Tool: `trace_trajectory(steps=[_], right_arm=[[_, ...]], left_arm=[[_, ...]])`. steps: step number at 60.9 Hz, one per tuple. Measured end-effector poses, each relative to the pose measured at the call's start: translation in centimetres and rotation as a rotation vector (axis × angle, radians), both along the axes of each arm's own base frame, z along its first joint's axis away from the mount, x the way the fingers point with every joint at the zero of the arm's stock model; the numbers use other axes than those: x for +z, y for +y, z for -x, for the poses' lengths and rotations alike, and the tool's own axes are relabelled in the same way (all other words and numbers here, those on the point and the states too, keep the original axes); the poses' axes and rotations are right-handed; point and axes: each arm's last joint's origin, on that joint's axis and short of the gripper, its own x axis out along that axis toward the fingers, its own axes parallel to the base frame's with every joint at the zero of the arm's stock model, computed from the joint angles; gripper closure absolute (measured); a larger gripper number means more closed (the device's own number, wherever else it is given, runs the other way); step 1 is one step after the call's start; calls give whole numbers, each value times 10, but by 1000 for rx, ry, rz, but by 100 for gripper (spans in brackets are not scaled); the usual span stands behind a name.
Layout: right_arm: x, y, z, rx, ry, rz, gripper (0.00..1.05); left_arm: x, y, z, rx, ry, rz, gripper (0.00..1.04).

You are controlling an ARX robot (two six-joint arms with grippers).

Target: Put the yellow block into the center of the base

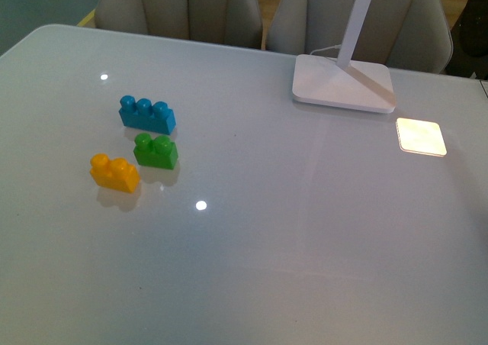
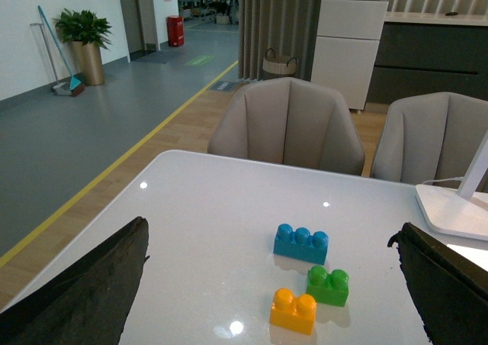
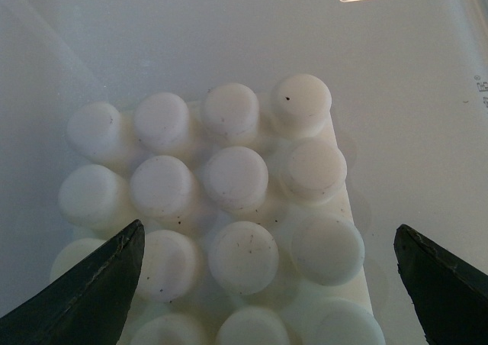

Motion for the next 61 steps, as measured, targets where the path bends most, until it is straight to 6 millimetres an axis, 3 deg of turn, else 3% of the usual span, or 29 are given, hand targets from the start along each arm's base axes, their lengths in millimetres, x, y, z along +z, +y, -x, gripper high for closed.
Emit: trace_trajectory(steps=[33,61], right_arm=[[-16,15,-10,2,13,-34,9],[-18,68,-25,80,60,-28,9]], left_arm=[[0,0,0,0,0,0,7],[0,0,0,0,0,0,7]])
